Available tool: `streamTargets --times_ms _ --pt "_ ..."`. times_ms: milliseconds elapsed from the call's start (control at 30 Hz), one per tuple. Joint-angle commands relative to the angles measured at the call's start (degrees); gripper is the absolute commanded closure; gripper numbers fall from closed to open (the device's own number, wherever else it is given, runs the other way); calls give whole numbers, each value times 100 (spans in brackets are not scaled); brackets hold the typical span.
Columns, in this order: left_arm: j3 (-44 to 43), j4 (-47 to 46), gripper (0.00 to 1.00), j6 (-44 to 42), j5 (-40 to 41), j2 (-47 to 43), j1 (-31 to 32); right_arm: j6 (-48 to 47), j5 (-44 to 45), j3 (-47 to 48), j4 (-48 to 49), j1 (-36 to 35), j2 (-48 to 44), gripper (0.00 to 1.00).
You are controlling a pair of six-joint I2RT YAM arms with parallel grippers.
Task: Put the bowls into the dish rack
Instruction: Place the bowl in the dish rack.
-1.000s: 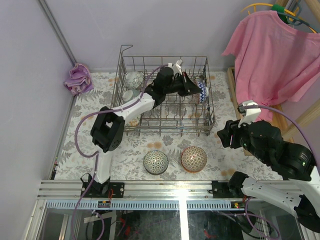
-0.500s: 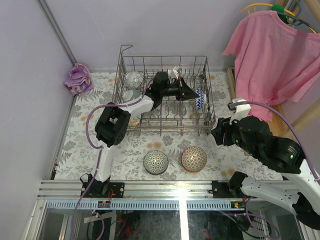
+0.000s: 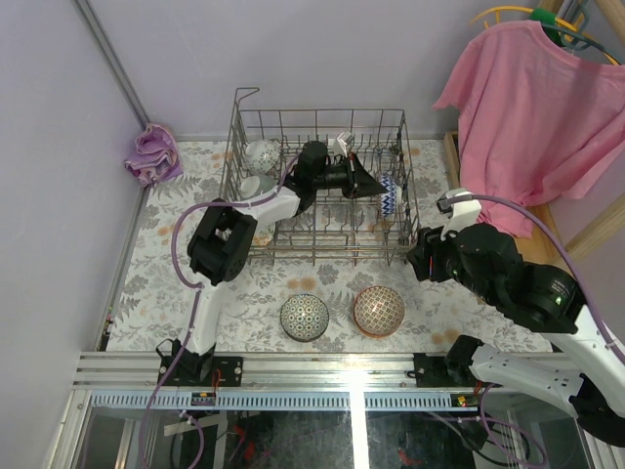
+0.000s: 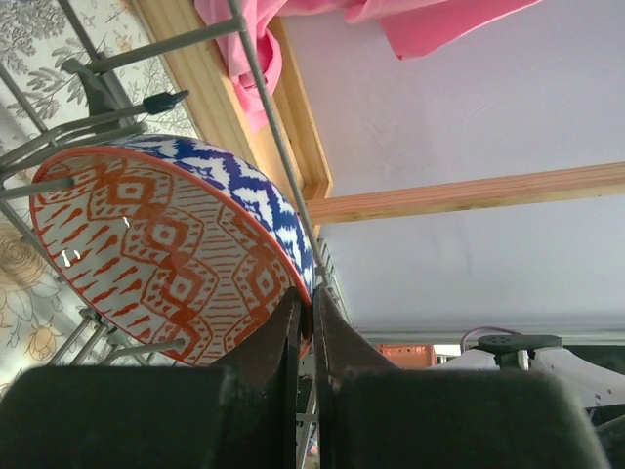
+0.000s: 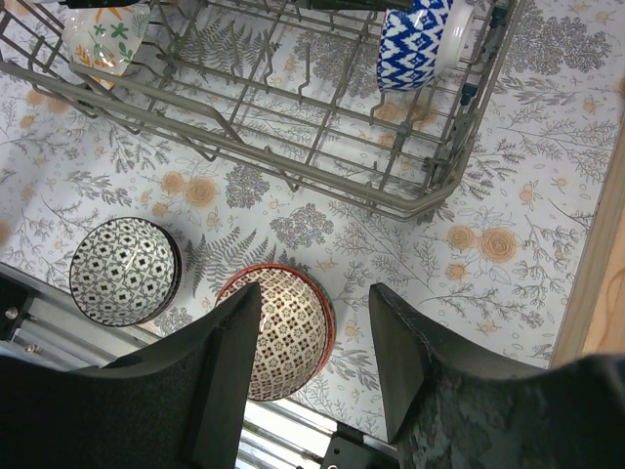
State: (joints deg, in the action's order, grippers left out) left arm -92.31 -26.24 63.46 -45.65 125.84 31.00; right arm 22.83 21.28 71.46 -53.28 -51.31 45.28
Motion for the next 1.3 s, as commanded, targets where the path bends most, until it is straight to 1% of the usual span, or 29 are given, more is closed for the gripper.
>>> streamTargets --times_ms 0,233,367,833,1067,1133,1267 --pt "111 -357 100 114 -211 72 -23 -115 -100 -48 209 30 14 45" --pt "242 -499 100 160 -195 296 -26 -135 -147 -71 273 29 72 45" --pt "297 -410 100 75 -177 339 -24 -141 -172 -113 308 25 89 45" --pt "-247 1206 100 -843 202 446 -22 -187 -187 -139 374 32 138 45" --pt "-376 1395 93 -886 240 553 -7 -230 -200 -128 410 25 171 45" --pt "-402 1452 88 -907 252 567 6 -231 -195 -140 412 26 161 45" --pt "-485 1576 71 -975 250 601 50 -230 -196 -167 423 25 132 45"
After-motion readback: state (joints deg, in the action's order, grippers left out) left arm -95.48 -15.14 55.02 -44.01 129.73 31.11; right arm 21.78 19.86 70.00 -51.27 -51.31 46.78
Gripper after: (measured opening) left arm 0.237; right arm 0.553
